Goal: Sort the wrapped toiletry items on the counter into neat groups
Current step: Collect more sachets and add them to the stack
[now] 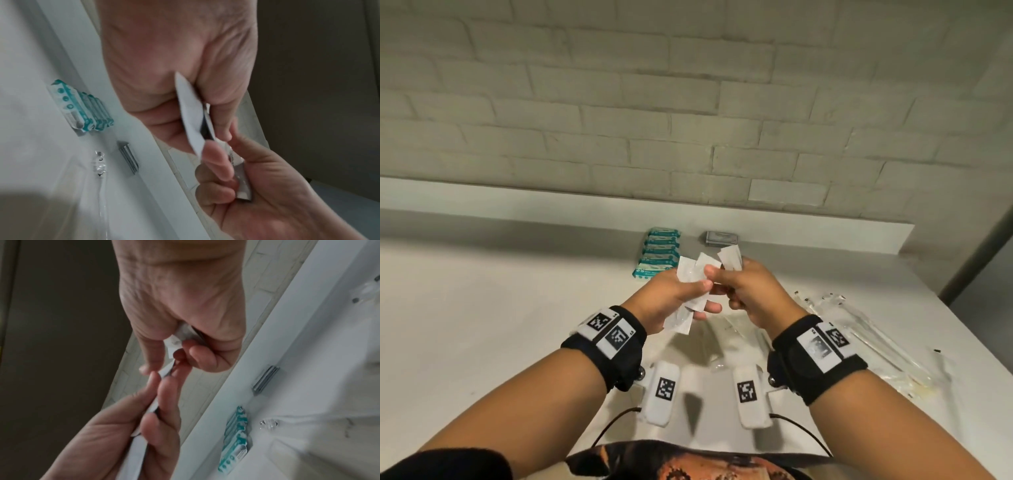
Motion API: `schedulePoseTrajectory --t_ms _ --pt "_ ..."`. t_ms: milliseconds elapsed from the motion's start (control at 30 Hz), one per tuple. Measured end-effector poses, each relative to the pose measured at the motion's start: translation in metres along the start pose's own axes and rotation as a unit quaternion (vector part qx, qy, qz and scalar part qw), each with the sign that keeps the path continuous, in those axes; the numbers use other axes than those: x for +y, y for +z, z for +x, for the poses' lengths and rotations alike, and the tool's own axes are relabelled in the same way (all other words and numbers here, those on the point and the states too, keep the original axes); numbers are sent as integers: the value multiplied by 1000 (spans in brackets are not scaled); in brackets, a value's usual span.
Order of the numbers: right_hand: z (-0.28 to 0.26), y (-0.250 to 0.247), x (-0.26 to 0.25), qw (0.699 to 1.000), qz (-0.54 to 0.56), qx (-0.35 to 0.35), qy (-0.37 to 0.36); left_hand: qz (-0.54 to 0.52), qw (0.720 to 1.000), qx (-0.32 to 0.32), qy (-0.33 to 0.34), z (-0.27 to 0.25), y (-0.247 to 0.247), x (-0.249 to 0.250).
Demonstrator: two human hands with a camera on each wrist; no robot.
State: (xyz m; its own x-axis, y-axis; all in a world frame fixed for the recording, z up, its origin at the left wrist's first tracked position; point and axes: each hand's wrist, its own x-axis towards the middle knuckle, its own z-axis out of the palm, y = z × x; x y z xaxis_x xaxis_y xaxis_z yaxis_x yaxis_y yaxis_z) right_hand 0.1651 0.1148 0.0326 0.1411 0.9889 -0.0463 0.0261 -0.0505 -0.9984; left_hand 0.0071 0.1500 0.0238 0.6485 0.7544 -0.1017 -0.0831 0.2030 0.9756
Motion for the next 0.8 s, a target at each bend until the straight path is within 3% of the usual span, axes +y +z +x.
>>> schedulePoseTrajectory --t_ms 200,333,467,567,700,800 --pt "-2 -13 -14 993 -35 100 -55 22 996 85 5 0 8 -3" --pt "-12 -9 -17 997 -15 -19 -67 74 992 92 33 4 27 -6" --pt "-14 -26 -22 991 122 -34 -41 -51 996 72 19 3 42 -2" --pt "-22 -43 -21 991 97 -83 -32 -95 995 42 -4 3 55 2" --pt "-25 -64 -19 997 34 -29 -56 -32 994 103 -8 11 80 3" --pt "-25 -87 -15 998 58 -3 -30 -23 996 90 5 13 96 0"
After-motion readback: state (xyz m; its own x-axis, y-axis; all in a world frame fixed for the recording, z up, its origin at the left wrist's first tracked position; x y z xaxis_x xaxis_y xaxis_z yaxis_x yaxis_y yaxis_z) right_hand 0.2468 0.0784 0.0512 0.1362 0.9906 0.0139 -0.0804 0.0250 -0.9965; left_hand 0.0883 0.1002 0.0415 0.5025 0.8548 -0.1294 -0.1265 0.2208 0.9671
